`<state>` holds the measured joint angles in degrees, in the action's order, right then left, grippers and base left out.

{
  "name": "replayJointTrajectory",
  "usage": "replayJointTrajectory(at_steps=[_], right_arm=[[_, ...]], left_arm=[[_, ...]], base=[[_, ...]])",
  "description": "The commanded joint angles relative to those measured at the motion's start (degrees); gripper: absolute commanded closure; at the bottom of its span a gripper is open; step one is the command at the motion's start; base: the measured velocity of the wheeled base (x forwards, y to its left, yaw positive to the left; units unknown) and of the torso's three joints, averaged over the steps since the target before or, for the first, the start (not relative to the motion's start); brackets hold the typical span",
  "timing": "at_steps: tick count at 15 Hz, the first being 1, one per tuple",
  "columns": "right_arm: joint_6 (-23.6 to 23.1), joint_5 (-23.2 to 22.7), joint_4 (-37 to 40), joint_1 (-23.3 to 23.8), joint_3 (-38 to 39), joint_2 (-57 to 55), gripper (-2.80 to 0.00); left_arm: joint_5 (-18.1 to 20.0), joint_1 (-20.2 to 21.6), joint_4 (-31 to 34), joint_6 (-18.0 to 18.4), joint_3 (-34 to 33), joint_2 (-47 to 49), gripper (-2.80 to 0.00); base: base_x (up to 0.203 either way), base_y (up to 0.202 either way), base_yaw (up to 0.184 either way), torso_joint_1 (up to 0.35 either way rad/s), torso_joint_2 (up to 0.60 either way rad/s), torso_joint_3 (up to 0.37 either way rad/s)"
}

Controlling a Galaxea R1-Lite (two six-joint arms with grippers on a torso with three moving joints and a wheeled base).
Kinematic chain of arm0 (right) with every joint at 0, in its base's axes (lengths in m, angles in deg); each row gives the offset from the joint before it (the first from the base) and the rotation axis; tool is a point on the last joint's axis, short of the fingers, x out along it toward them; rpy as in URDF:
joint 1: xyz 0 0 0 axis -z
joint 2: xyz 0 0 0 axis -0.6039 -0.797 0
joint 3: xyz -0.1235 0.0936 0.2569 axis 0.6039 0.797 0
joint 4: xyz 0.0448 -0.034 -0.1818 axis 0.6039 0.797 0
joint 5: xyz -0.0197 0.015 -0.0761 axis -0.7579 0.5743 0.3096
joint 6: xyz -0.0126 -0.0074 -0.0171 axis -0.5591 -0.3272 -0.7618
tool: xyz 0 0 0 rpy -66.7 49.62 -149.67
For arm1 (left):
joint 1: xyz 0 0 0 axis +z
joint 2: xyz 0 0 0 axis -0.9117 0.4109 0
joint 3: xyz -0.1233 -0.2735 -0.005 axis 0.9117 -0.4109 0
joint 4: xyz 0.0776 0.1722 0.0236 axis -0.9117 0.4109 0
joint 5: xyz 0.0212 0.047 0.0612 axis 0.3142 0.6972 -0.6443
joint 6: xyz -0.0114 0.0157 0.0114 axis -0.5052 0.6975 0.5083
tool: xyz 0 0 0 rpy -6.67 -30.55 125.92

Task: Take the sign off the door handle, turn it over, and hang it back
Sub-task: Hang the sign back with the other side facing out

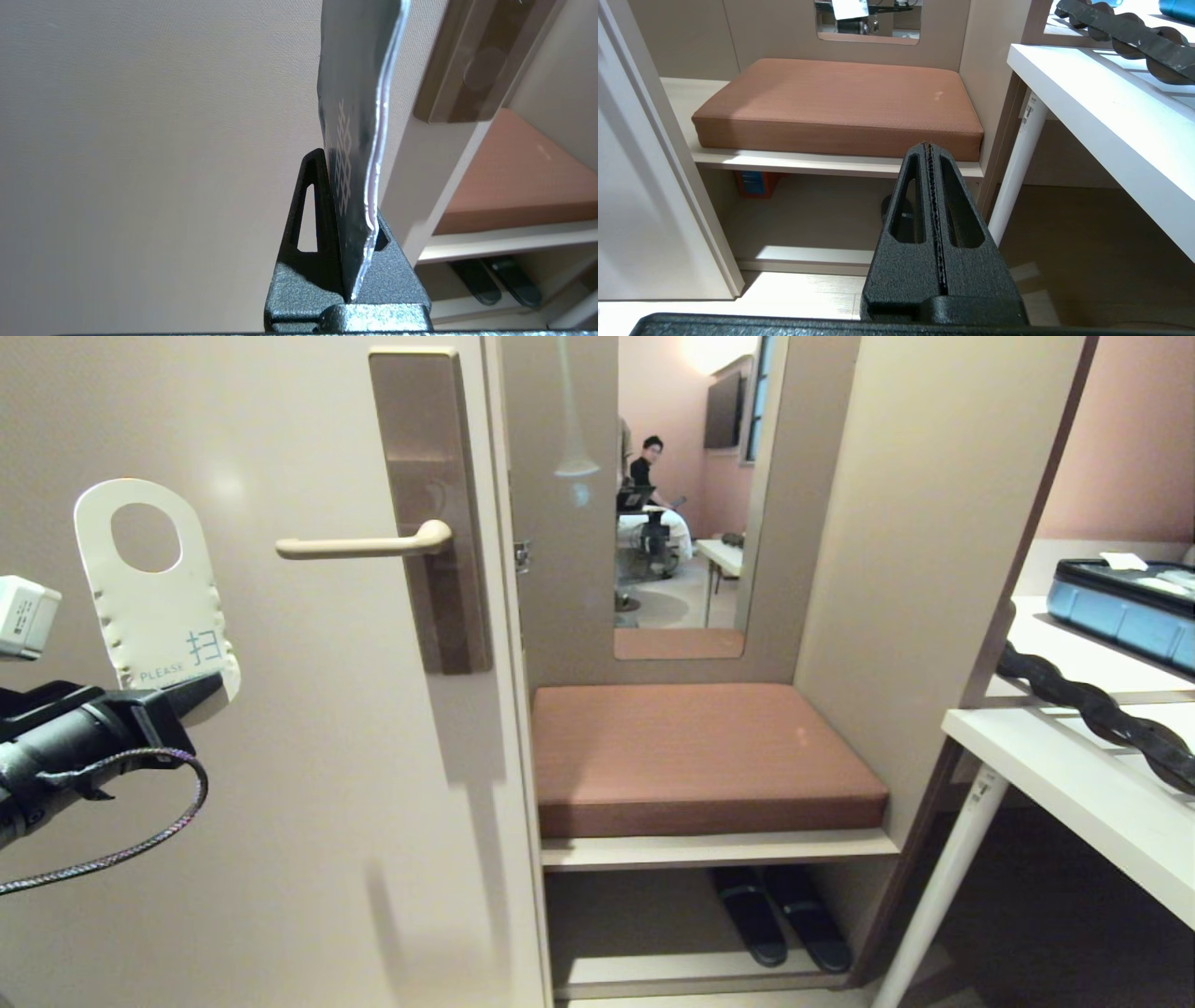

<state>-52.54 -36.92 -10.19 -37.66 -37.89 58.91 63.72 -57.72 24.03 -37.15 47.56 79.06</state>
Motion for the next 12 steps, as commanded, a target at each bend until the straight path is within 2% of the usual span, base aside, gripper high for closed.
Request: replayJointTrajectory(at_steps=[1,4,12], right_arm=[[-0.02,-0.02,0.00,-0.02,0.01,0.00,0.00],[-0.02,-0.02,0.00,-0.02,0.01,0.00,0.00],[-0.02,-0.02,0.00,-0.02,0.01,0.00,0.00]], left_arm=[[0.07,-0.45,-3.69,0.02,0.00,3.15,0.00],[-0.08,-0.55,-9.56,0.05,0.12,6.52,0.00],[0.01,-0.92,-10.00,1.24,0.40,9.45,0.00]], base=[[0.000,0.000,0.000,0.000,0.00,0.000],[0.000,0.000,0.000,0.000,0.00,0.000],[0.000,0.000,0.000,0.000,0.00,0.000]])
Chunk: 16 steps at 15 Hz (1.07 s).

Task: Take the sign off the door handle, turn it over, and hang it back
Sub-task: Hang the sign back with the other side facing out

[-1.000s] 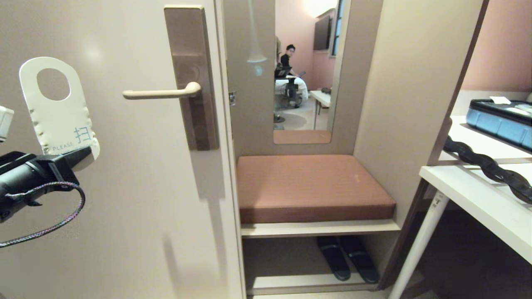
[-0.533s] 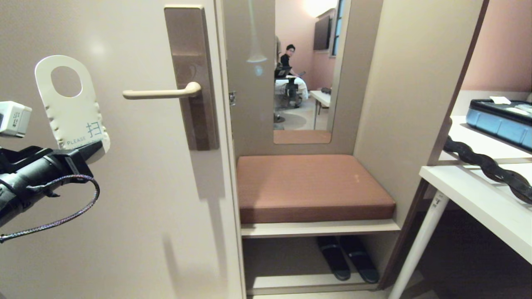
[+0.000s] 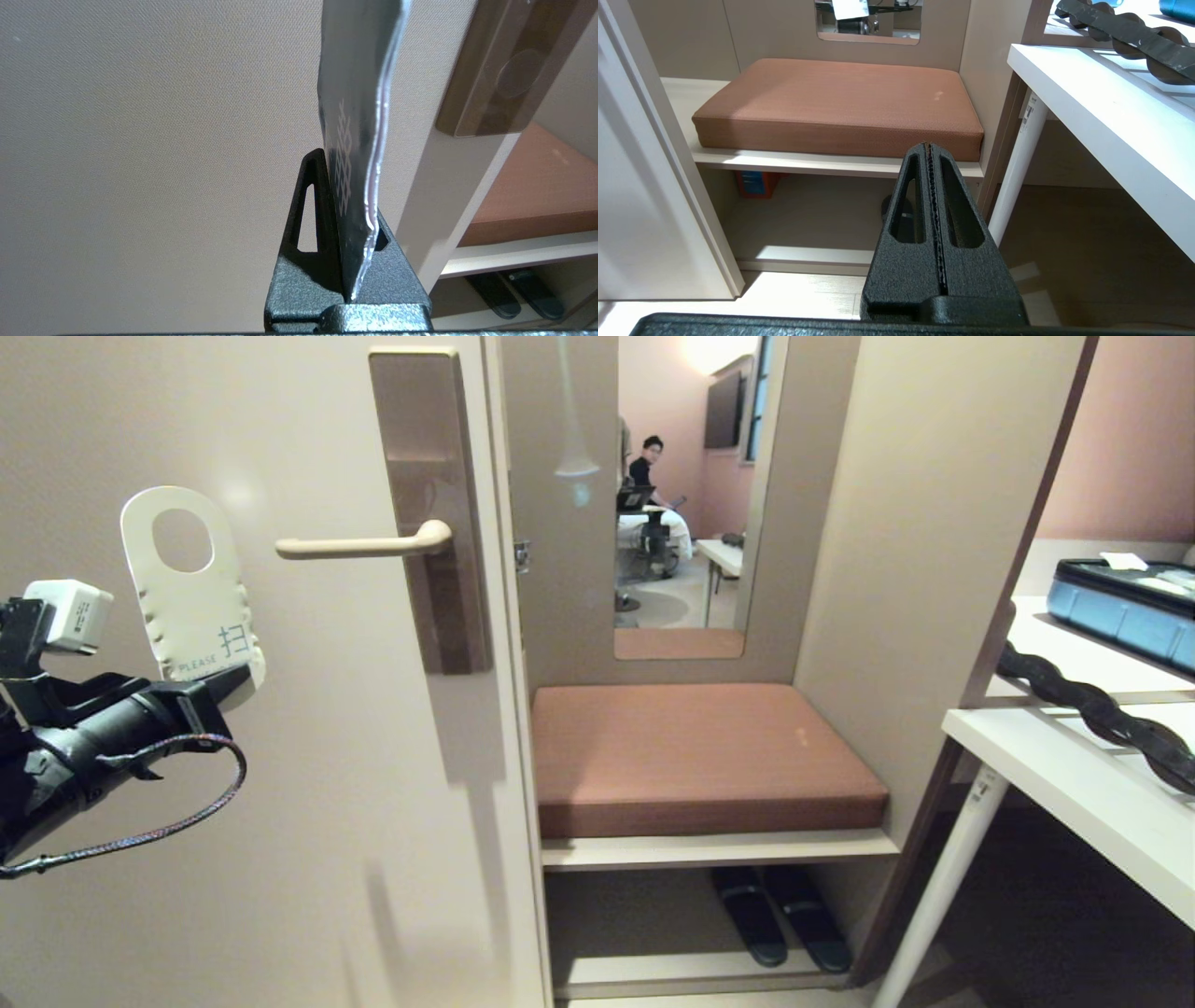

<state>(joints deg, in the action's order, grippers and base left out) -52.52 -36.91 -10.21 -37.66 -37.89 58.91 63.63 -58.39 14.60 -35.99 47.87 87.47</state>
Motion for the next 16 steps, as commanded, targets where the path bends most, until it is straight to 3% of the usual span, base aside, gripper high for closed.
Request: replayJointTrajectory(at_steps=[1,7,16], right_arm=[[-0.04,-0.02,0.02,-0.02,0.01,0.00,0.00],[-0.04,-0.02,0.02,-0.02,0.01,0.00,0.00],[-0.04,-0.02,0.02,-0.02,0.01,0.00,0.00]], left_arm=[[0.09,-0.35,-1.53,0.11,0.09,1.41,0.00],[0.01,-2.50,-5.42,0.04,0.00,3.57,0.00],[-0.32,-2.51,-6.75,0.04,0.70,5.93,0.00]], base=[[0.000,0.000,0.000,0.000,0.00,0.000],[0.000,0.000,0.000,0.000,0.00,0.000],[0.000,0.000,0.000,0.000,0.00,0.000]])
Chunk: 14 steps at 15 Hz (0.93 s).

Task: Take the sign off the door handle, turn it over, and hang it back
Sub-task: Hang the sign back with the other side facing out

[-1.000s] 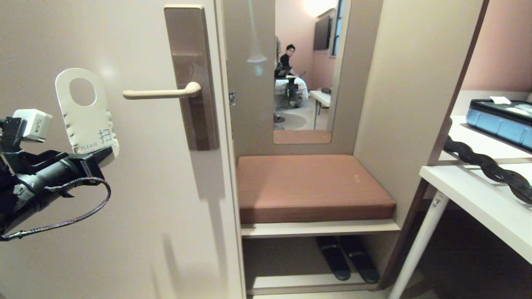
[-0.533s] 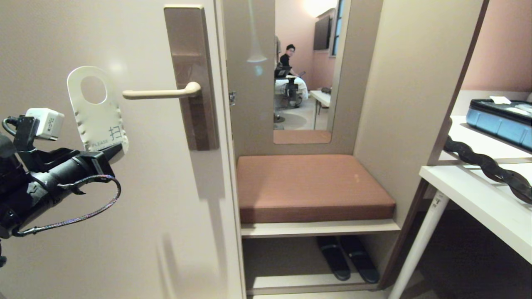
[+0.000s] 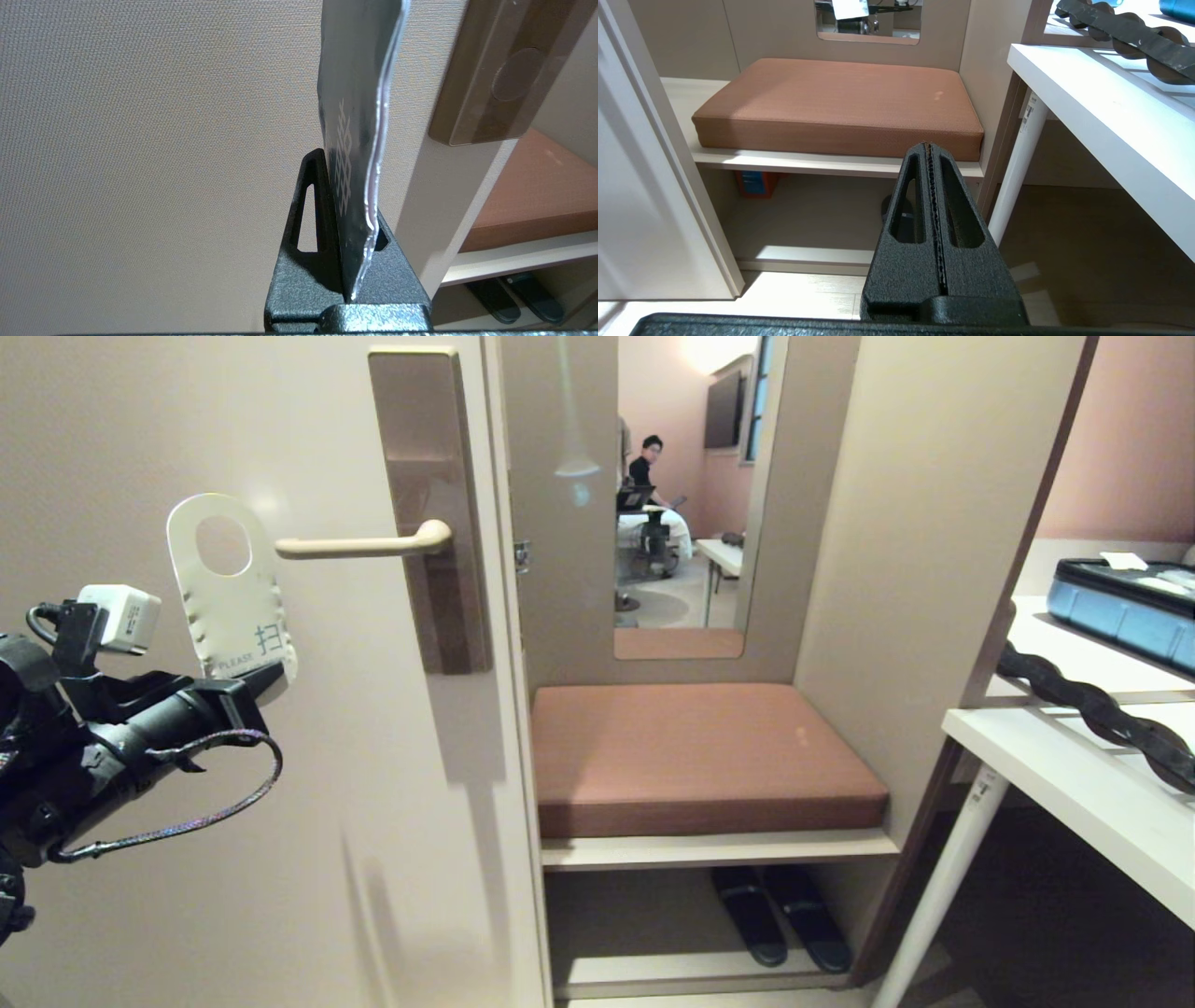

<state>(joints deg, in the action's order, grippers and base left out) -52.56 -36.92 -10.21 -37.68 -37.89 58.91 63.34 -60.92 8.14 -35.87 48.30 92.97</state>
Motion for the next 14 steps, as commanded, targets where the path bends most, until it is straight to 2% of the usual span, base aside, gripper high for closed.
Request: replayJointTrajectory(at_steps=[1,6,14], right_arm=[[0.00,-0.01,0.02,0.00,0.01,0.00,0.00],[0.00,-0.01,0.02,0.00,0.01,0.00,0.00],[0.00,-0.01,0.02,0.00,0.01,0.00,0.00]], left_arm=[[-0.05,-0.07,-0.28,0.00,0.36,0.53,0.00],[-0.93,-0.07,-3.53,0.00,0.80,3.07,0.00],[-0.93,-0.40,-3.62,0.79,2.91,4.79,0.00]], base=[[0.000,0.000,0.000,0.000,0.00,0.000],[0.000,0.000,0.000,0.000,0.00,0.000],[0.000,0.000,0.000,0.000,0.00,0.000]])
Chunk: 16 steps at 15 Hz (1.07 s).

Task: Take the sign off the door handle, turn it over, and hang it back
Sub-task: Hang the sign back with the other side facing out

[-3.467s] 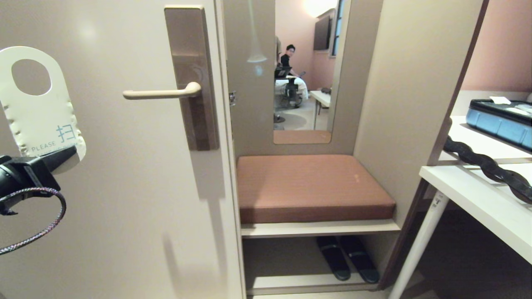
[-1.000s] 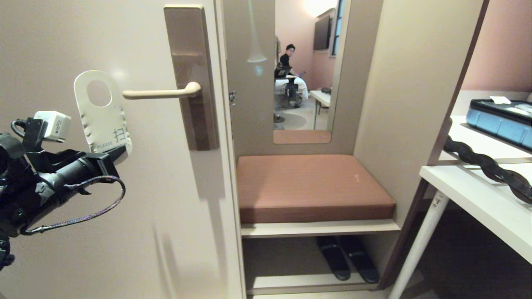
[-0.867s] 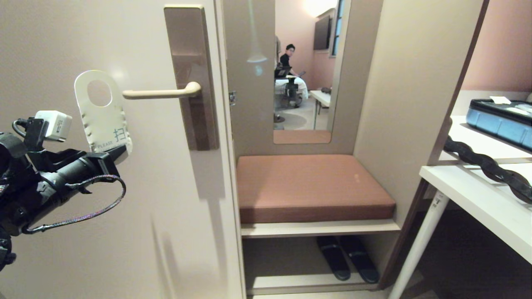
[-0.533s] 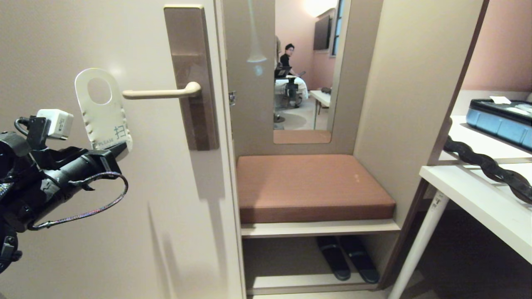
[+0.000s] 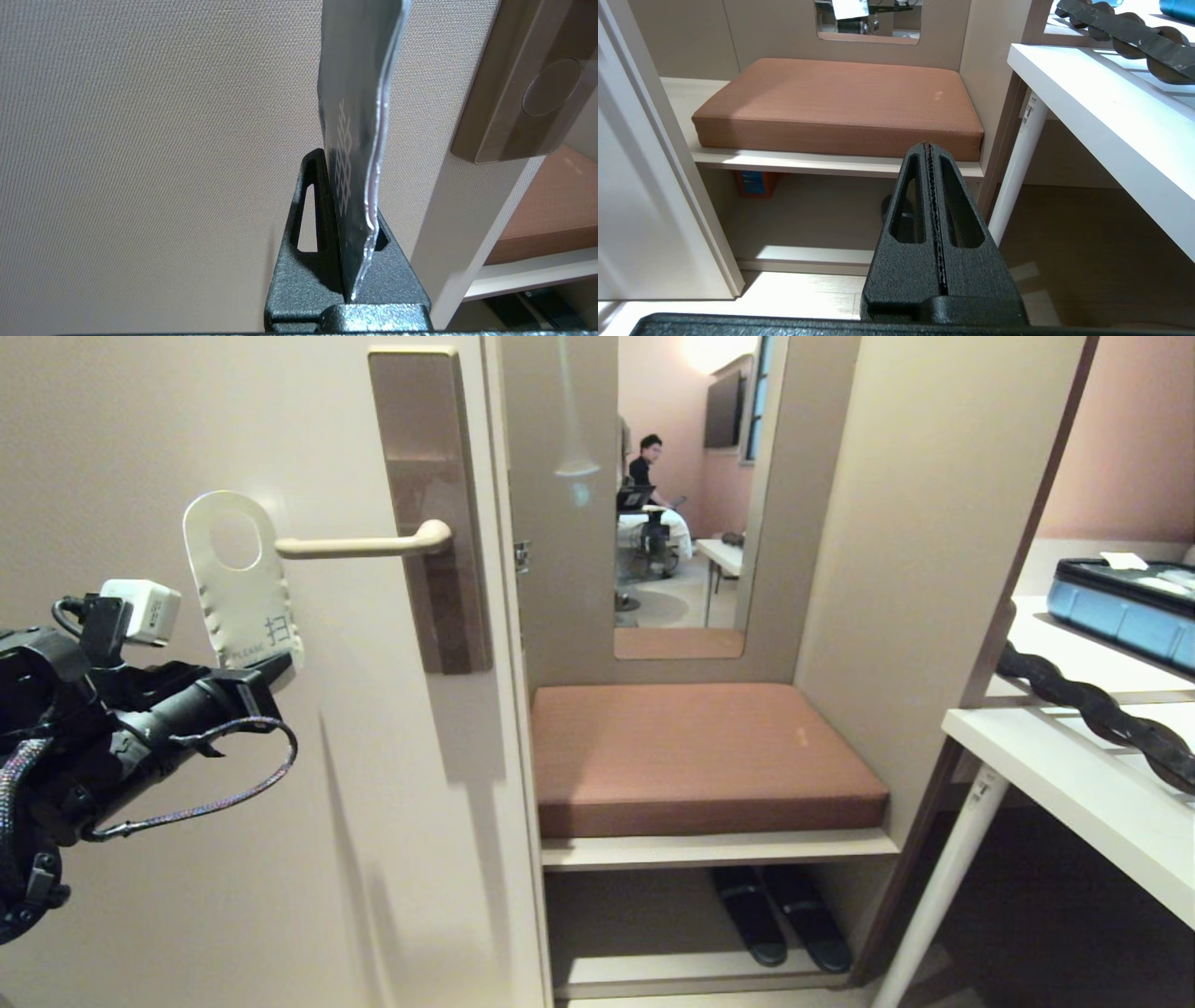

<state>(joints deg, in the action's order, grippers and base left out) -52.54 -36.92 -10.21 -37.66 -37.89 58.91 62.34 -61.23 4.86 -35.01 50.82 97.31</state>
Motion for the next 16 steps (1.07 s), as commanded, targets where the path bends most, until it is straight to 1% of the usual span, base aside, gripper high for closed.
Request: replayJointTrajectory(at_steps=[1,6,13,16], right_arm=[[-0.02,-0.02,0.02,-0.03,0.01,0.00,0.00],[-0.02,-0.02,0.02,-0.02,0.01,0.00,0.00],[-0.02,-0.02,0.02,-0.02,0.01,0.00,0.00],[-0.02,-0.02,0.02,-0.02,0.01,0.00,0.00]], left_arm=[[0.07,-0.36,-0.34,-0.07,0.71,0.76,0.00],[-0.02,-1.89,-0.36,-0.07,1.20,1.62,0.00],[-0.02,-2.21,-0.42,-0.04,2.59,2.70,0.00],[-0.02,-3.25,-0.42,-0.07,2.52,2.79,0.00]], base=[[0.000,0.000,0.000,0.000,0.00,0.000],[0.000,0.000,0.000,0.000,0.00,0.000],[0.000,0.000,0.000,0.000,0.00,0.000],[0.000,0.000,0.000,0.000,0.00,0.000]])
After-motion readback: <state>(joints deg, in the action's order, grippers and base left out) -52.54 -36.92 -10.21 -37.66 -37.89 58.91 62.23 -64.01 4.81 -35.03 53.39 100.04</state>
